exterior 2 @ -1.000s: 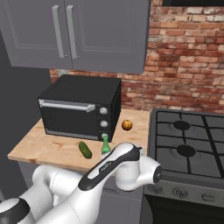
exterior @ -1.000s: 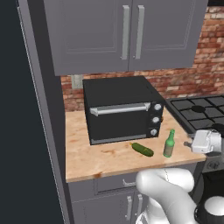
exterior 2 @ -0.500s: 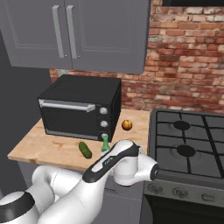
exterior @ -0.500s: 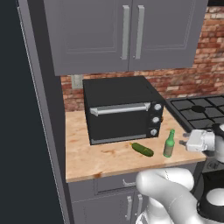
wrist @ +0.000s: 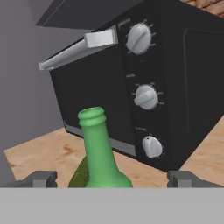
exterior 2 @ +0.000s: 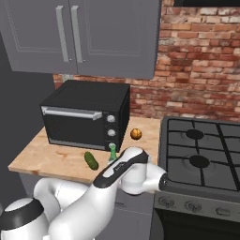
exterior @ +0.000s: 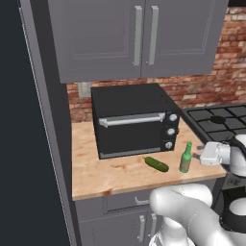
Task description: Place the beer on the top shelf of the fridge to keep it out of children's reach, and place the cucumber and orange on lower shelves for easy access.
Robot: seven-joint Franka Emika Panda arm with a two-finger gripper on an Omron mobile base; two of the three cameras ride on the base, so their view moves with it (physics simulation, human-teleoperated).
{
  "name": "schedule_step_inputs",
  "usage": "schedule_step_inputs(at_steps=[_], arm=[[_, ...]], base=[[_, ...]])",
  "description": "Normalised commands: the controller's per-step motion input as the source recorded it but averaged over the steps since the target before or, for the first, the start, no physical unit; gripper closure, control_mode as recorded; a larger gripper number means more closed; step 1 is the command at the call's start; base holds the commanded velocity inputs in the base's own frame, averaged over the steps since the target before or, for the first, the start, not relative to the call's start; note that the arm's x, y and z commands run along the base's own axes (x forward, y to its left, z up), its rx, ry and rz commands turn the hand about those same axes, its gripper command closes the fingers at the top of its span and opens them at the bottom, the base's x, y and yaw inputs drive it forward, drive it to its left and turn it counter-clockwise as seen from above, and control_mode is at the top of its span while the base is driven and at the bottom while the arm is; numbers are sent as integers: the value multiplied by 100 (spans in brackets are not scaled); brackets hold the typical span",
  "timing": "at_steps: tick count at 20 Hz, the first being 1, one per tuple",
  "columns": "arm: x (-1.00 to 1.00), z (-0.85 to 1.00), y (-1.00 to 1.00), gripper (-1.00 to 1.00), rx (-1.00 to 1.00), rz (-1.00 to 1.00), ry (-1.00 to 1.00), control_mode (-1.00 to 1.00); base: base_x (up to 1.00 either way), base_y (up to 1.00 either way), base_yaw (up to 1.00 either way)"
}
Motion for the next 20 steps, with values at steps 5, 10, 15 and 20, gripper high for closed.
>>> schedule_step_inputs(at_steps=[5,10,15,20], arm=[[4,-5,11,-100,0,0,0,-100],[0,0,19,-100,0,0,0,-100],[0,0,22,-100,0,0,0,-100],[1,0,22,-100,0,0,0,-100]], base=[[0,0,0],[0,0,0],[0,0,0],[0,0,0]])
